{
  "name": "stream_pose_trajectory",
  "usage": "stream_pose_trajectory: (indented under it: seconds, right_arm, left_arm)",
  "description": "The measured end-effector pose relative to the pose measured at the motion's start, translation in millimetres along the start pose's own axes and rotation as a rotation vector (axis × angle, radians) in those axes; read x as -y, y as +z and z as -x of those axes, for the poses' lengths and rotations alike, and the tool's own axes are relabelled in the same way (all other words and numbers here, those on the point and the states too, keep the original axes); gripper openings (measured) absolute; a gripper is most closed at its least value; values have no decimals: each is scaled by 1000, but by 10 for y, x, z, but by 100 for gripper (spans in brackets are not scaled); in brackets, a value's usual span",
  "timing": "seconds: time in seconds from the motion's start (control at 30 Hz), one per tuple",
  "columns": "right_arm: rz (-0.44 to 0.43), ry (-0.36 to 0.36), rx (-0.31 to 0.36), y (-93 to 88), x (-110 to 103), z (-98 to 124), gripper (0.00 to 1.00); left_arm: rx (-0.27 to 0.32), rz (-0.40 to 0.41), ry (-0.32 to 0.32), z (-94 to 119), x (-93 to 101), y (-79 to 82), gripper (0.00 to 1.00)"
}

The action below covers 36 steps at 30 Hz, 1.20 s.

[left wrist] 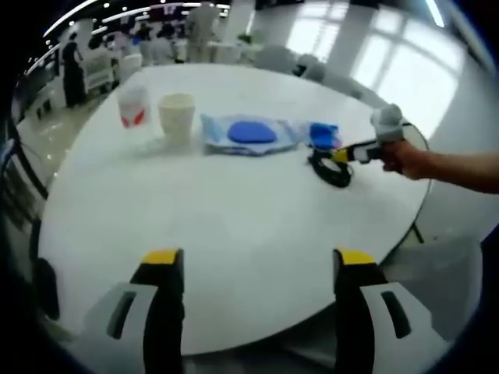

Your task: Arrange the tabletop items into an orderly group along one side of the table until the central work area is clear of visible clutter.

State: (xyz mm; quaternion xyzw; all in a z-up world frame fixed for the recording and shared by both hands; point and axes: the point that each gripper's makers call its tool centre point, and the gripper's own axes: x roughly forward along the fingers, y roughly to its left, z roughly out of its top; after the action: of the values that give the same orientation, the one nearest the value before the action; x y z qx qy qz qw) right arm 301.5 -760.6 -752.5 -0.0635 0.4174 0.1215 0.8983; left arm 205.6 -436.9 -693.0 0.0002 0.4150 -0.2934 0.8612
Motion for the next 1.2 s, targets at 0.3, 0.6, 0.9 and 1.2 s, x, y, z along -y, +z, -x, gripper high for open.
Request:
stream_pose_trajectory:
  seconds: [0.3, 0.6, 0.9, 1.2]
  right_arm:
    - [12, 13, -5, -14, -16, -10, 4]
    - [12, 34, 2, 54, -154, -36, 3]
    - [-4, 35, 4, 66, -232, -90, 3]
    - [-30, 25, 5, 75, -218, -22, 5]
  left_arm:
    - [1, 0, -2, -4, 3, 6, 74]
    - [-4, -9, -4, -9, 8, 0, 74]
    - [-2, -12, 0, -2, 3, 2, 75]
    - [-5, -17, -2, -4, 15, 10, 73]
